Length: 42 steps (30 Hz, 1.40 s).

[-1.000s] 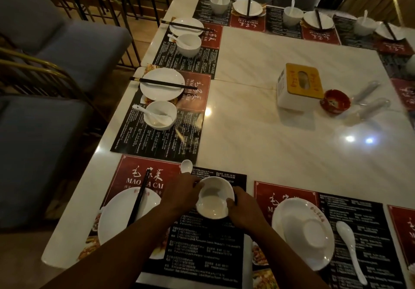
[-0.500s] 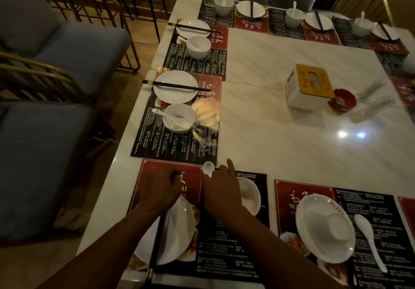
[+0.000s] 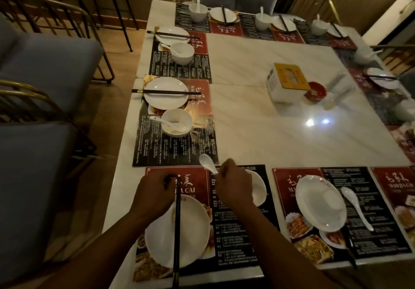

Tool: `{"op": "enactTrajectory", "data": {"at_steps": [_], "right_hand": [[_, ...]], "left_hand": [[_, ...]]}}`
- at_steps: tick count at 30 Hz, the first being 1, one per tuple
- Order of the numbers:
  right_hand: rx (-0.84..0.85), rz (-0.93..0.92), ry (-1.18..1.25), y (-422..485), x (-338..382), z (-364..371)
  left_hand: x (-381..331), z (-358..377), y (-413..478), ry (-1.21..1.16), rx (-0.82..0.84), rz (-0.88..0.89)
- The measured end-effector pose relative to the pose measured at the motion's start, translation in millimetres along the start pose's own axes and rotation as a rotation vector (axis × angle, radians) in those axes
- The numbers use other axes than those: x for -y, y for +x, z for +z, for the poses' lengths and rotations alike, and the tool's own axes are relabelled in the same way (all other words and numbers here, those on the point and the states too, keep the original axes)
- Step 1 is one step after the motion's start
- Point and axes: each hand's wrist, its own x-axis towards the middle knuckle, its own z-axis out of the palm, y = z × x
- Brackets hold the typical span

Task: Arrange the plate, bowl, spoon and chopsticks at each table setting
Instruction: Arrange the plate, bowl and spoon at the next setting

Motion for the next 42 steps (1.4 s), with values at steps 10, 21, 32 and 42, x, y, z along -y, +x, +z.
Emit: {"op": "enactTrajectory", "data": {"at_steps": [10,21,32,42], "right_hand": [[0.094,0.433,0.259,-34,-96,-34],[0.162,0.227,0.041,-23,-96,-18],[0.242,0.093,0.052,-13,-115,-21],[0.097,-0.003,0.222,14,-157,-44]], "left_hand": [[-38,45,1,-0.063,0.096,0.065],[-58,78,-1,-0.049,0.095,0.044],[-78,116,-2,0.046,-0.025,-0.045],[-91,134,1,-0.035,0.086,-0.200]]}}
